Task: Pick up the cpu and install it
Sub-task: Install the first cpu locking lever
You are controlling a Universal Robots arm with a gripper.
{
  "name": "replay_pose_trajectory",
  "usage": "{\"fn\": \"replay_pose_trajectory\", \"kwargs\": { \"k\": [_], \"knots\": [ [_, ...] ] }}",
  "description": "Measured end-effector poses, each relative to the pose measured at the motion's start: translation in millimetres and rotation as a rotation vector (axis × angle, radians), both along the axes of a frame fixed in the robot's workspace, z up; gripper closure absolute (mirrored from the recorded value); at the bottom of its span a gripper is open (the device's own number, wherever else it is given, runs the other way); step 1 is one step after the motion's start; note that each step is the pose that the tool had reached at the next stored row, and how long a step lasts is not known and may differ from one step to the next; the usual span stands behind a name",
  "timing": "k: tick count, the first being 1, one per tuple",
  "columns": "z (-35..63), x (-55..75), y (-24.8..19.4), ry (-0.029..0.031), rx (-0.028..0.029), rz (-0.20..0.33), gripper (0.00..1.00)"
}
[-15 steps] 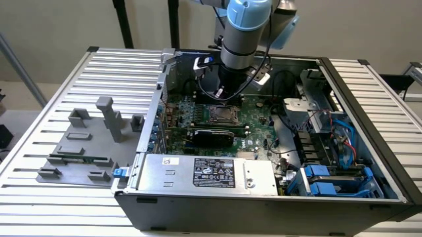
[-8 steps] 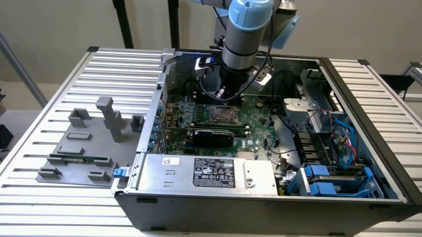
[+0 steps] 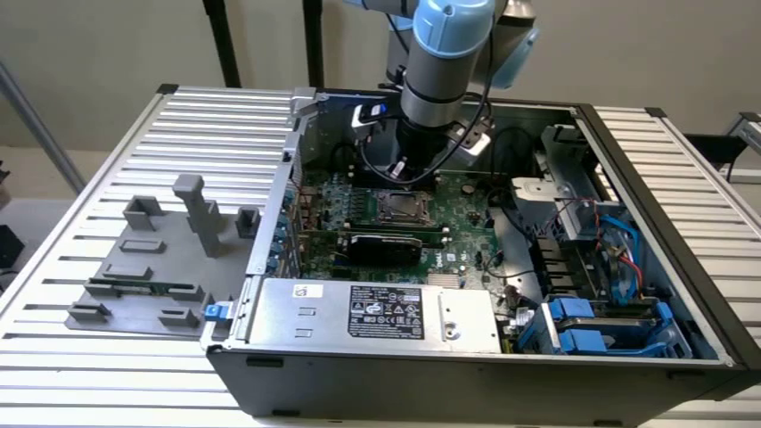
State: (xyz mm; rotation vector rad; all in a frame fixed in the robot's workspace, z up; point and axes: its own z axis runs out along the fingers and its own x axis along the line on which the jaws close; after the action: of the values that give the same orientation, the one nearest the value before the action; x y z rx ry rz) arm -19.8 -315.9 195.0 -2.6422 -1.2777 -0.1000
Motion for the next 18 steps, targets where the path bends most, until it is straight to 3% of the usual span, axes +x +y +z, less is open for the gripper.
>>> {"fn": "replay_pose_trajectory", "kwargs": {
  "k": [10, 14, 18],
  "knots": [
    [0.1, -0.3, -1.3, -0.0007, 0.0229, 0.000, 0.89],
    [0.1, -2.3, -1.2, -0.0006, 0.0288, 0.001, 0.89],
    [0.1, -4.0, -1.4, -0.0007, 0.0307, 0.001, 0.89]
  ]
}}
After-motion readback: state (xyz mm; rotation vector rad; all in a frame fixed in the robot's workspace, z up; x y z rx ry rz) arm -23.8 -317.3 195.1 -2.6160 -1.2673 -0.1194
